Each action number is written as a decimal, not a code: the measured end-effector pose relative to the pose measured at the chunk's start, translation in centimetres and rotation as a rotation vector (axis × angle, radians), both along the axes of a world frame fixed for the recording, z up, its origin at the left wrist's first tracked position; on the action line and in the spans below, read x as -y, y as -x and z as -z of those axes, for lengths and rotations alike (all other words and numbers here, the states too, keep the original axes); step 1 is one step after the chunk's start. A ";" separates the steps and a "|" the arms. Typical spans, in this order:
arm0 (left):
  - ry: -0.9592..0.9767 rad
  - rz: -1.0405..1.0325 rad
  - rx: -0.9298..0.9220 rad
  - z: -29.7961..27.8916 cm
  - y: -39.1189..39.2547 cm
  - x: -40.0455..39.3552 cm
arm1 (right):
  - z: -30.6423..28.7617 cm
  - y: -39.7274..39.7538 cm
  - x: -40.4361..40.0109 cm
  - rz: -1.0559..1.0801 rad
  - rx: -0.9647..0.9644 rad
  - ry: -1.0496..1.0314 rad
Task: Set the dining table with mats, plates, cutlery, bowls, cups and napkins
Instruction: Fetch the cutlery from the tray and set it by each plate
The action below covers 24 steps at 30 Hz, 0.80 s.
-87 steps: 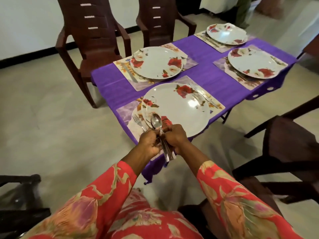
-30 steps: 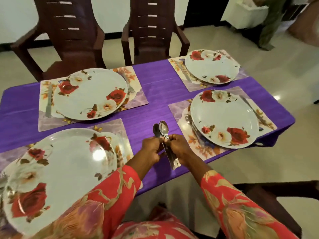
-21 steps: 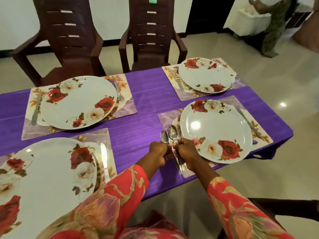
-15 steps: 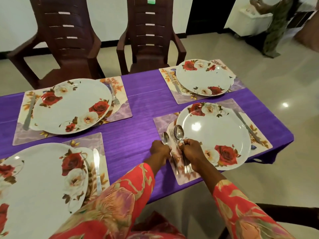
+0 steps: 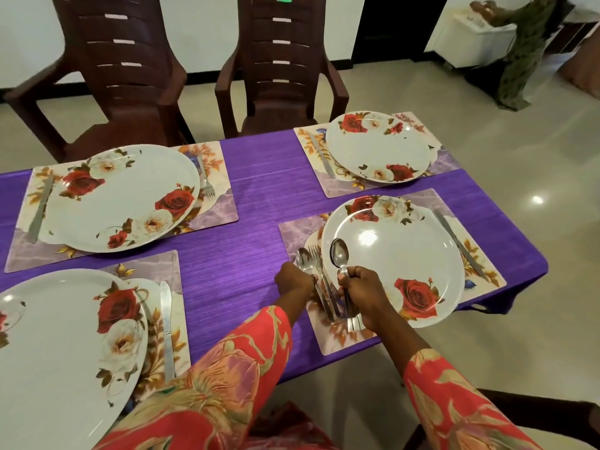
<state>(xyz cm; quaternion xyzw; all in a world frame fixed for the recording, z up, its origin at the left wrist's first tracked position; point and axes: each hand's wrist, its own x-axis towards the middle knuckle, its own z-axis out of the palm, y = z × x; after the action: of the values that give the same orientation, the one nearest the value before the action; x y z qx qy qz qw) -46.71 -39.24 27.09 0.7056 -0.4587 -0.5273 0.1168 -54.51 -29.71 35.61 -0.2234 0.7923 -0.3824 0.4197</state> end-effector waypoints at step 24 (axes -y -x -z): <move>-0.227 -0.394 -0.753 -10.2 -23.3 -0.5 | -0.8 -19.4 7.3 -0.352 0.133 0.132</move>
<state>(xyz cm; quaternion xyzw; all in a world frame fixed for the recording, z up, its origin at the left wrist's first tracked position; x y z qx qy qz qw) -23.39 -38.77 37.24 0.5464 -0.1800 -0.7626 0.2958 -35.08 -36.99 36.39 -0.3597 0.6848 -0.3683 0.5158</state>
